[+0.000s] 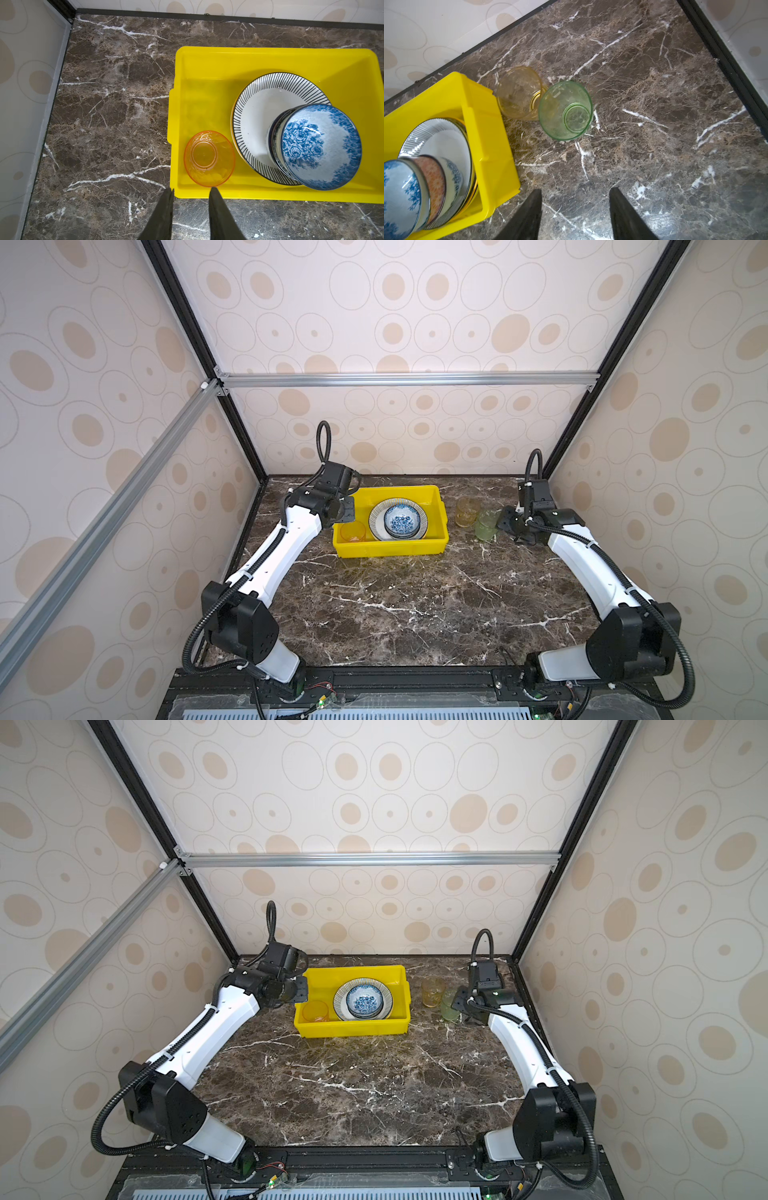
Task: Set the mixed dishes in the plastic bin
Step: 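Set the pink cup in the bin beside the plate and open the left gripper, then raise the left gripper while the right gripper grasps the green glass cup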
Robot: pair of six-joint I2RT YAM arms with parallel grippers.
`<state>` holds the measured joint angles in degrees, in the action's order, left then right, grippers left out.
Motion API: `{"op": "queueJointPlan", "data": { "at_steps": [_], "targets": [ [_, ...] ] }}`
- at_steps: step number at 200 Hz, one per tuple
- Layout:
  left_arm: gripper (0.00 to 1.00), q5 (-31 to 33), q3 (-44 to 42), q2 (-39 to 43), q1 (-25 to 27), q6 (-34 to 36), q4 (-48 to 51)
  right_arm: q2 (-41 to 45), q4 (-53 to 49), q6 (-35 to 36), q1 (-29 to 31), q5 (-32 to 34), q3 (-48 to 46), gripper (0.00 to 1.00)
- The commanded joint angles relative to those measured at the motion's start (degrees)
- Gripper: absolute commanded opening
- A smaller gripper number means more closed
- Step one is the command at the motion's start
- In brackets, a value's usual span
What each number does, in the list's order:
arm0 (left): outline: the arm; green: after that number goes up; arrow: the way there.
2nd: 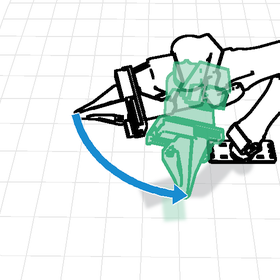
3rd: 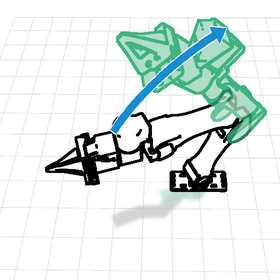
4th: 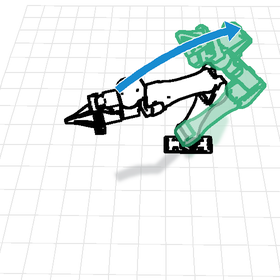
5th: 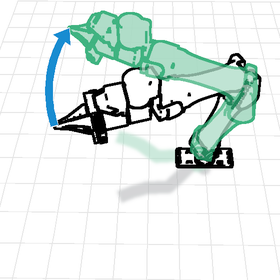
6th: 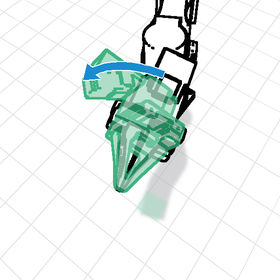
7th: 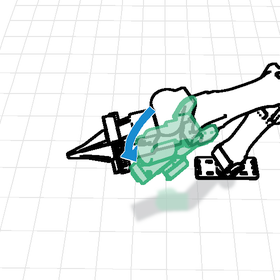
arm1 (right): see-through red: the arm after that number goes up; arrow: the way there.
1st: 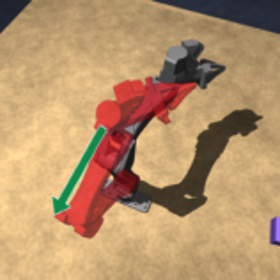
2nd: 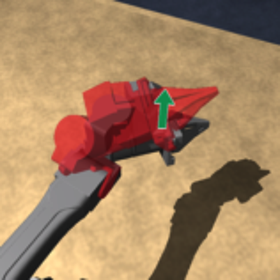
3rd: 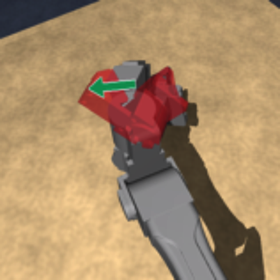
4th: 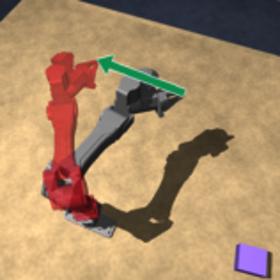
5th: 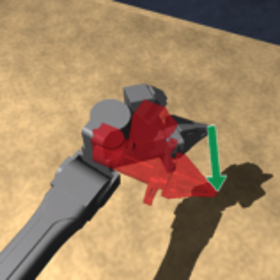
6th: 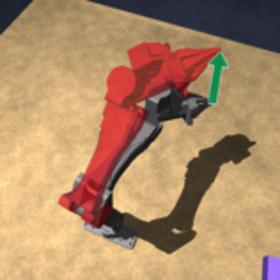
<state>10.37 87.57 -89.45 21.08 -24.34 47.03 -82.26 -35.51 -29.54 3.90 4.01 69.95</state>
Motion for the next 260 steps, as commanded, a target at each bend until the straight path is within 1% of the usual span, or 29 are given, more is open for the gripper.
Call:
{"op": "queueJointPlan", "data": {
  "at_steps": [1,46,64,85,164,199,260],
  "targets": [
    [0.30,-1.3,0.2,0.2,0.4,1.2,-1.1,-2.4,1.8,-1.8,-2.9,-3.5,-1.2,0.54],
    [0.30,-0.8,0.6,-0.6,0.5,1.2,-1.4,-7.7,3.6,-1.0,-5.1,-4.3,0.2,0.53],
    [0.30,-0.7,0.4,-0.5,0.5,1.2,-1.7,-10.5,3.3,-0.7,-5.9,-6.1,2.0,0.51],
    [0.30,-0.4,0.5,-0.8,0.6,1.3,-1.7,-13.0,3.4,-0.7,-6.1,-6.6,3.2,0.49],
    [0.30,-0.1,0.7,-2.0,0.6,1.5,-1.7,-16.1,6.3,-0.9,-6.7,-7.7,4.8,0.47],
    [0.30,0.1,0.8,-2.5,0.6,1.7,-1.5,-18.9,6.9,-1.2,-6.8,-8.0,5.7,0.43],
    [0.30,-0.1,1.2,-3.3,0.7,1.7,-1.7,-21.0,7.3,-1.4,-6.9,-8.2,7.1,0.29]
  ]
}}
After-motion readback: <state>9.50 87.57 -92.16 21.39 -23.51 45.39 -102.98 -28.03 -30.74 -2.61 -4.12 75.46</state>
